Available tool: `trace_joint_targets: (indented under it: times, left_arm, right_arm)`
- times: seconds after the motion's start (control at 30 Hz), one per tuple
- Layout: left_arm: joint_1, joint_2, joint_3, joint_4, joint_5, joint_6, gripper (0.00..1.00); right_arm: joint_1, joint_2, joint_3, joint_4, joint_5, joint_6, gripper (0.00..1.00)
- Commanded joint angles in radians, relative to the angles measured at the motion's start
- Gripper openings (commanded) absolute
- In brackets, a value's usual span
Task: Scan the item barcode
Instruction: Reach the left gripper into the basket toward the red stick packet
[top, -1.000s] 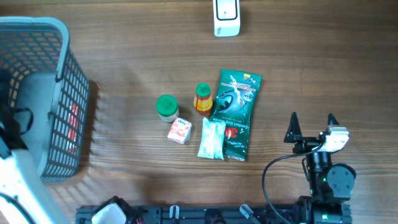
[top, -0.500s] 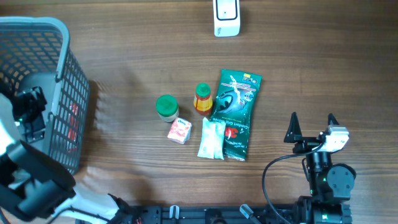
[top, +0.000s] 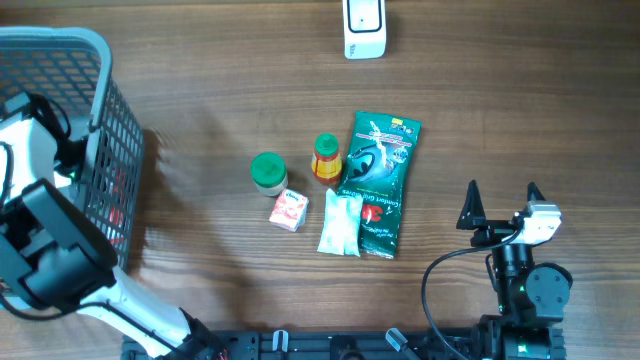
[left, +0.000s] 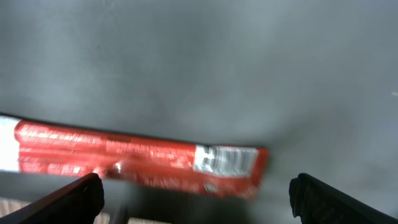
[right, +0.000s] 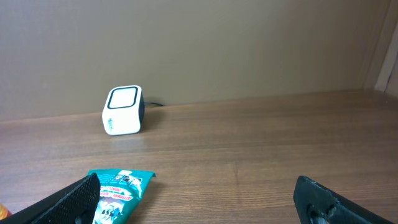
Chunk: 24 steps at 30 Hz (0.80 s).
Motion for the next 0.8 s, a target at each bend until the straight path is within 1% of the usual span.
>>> trace_joint_targets:
  times: [0.0,0.07,0.1,0.13,0.17,0.2,0.23,0.37,0.47,0.57,0.63,0.77]
  left_arm:
    - [-0.010,0.070,0.004,-0.016,-0.033,-0.013,1.00]
    - [-0.010,0.083,-0.003,-0.016,-0.068,-0.009,1.00]
    - [-0.010,0.084,-0.013,-0.018,-0.089,-0.008,0.87]
    - [-0.011,0.084,-0.023,-0.017,-0.103,0.005,0.65]
    - [-0.011,0.084,-0.033,-0.017,-0.112,0.030,0.32]
    - [-0.011,0.084,-0.038,-0.020,-0.119,0.038,0.14]
    - [-0.010,0.084,-0.039,-0.029,-0.123,0.040,0.04]
    - [-0.002,0.062,-0.022,-0.038,-0.117,0.055,0.04]
    - [0.006,0.010,0.047,-0.091,-0.117,0.073,0.04]
    - [0.006,-0.080,0.154,-0.145,-0.118,0.134,0.04]
    - [0.006,-0.174,0.236,-0.181,-0.117,0.134,0.04]
    - [0.005,-0.329,0.277,-0.177,-0.106,0.130,0.04]
  right_arm:
    - [0.004,0.000,-0.001,0.002,-0.003,-0.006,1.00]
    - [0.004,0.000,-0.001,0.002,-0.003,-0.005,1.00]
    - [0.004,0.000,-0.001,0.002,-0.003,-0.006,1.00]
    - [0.004,0.000,-0.001,0.002,-0.003,-0.005,1.00]
    - [0.004,0.000,-0.001,0.002,-0.003,-0.006,1.00]
    - [0.004,0.000,-0.001,0.002,-0.003,-0.006,1.00]
    - [0.004,0.000,-0.001,0.002,-0.003,-0.006,1.00]
    - [0.004,0.000,-0.001,0.002,-0.003,-0.006,1.00]
    - [0.004,0.000,-0.001,0.002,-0.003,-0.005,1.00]
    - [0.004,0.000,-0.001,0.002,-0.003,-0.006,1.00]
    - [0.004,0.000,-0.001,0.002,-0.003,-0.006,1.00]
    - [0.004,0.000,-0.001,0.002,-0.003,-0.005,0.99]
